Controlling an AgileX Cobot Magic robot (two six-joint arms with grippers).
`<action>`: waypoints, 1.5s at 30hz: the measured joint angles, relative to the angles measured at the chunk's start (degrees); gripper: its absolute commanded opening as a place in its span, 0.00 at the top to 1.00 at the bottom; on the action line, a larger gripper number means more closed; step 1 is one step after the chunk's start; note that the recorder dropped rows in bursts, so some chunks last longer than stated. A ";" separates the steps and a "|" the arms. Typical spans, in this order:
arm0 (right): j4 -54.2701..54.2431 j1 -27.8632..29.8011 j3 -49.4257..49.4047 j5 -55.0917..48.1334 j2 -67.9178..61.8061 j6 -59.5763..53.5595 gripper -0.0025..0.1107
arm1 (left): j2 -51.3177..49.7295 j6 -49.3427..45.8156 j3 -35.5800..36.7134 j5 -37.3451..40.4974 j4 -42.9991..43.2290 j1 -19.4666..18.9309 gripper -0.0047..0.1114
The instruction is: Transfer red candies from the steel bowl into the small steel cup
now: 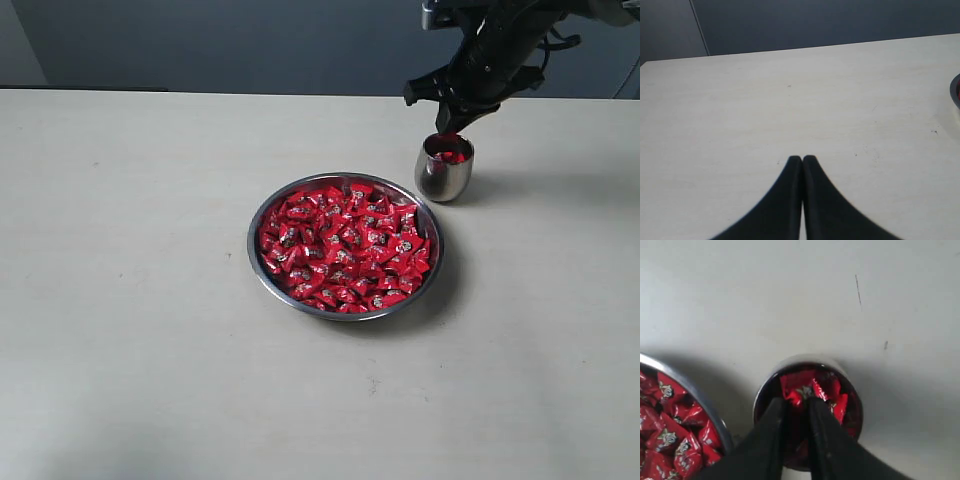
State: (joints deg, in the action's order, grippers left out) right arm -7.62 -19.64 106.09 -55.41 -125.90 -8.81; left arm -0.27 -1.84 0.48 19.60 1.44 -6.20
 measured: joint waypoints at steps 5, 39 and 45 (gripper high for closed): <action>0.15 0.00 0.00 -0.66 -1.24 0.00 0.98 | 0.00 0.00 0.00 0.00 0.00 0.00 0.96; -1.79 0.00 0.00 -0.12 -1.84 -1.67 0.65 | 0.00 0.00 0.00 0.00 0.00 0.00 0.96; -1.93 0.00 0.00 -0.12 -1.84 -1.67 0.65 | 0.00 0.00 0.00 0.00 0.00 0.00 0.96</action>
State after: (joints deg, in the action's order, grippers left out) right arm -9.55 -19.64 106.09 -55.53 -127.74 -10.47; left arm -0.27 -1.84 0.48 19.60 1.44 -6.20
